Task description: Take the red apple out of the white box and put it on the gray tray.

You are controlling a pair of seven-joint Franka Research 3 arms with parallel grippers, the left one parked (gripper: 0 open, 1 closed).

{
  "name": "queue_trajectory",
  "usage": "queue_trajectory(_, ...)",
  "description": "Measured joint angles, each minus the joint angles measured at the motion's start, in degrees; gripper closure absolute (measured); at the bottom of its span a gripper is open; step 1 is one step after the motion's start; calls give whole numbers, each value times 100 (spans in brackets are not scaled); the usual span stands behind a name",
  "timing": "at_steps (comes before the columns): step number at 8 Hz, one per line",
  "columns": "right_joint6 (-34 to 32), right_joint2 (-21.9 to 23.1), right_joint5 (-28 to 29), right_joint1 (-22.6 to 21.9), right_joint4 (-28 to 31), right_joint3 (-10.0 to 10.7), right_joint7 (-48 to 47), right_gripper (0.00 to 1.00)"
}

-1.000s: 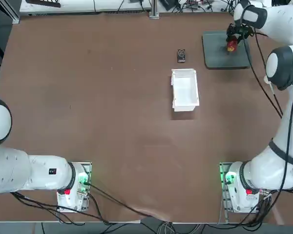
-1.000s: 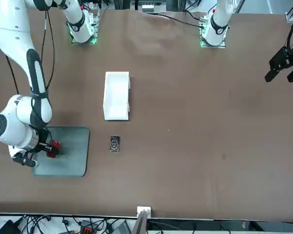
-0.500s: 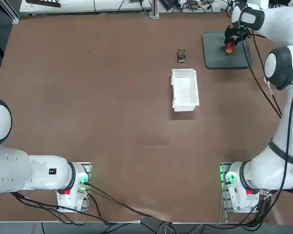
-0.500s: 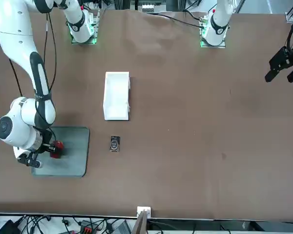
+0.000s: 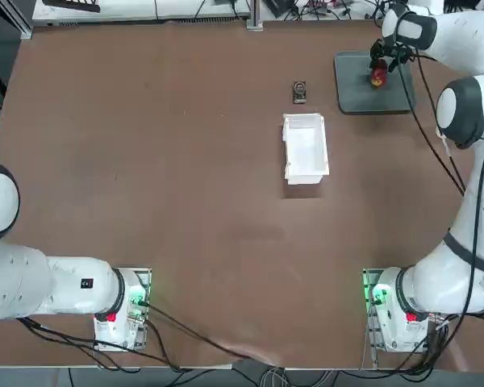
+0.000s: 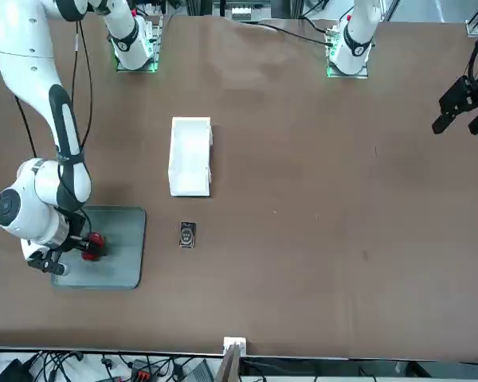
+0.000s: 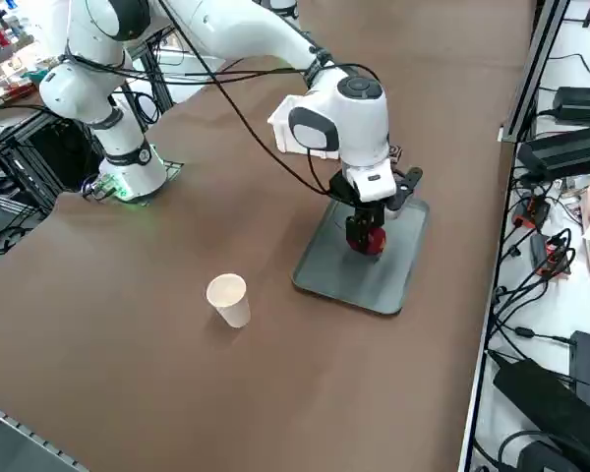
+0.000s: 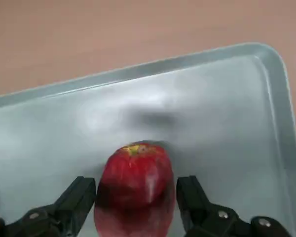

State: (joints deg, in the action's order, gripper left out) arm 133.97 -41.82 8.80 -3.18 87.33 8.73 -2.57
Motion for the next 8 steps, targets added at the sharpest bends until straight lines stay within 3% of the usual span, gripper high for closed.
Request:
queue_trajectory(5,-25,187,0,-31,-188,-3,18,0)
queue_trajectory(8,-844,926,-1,-39,-274,0,71,0)
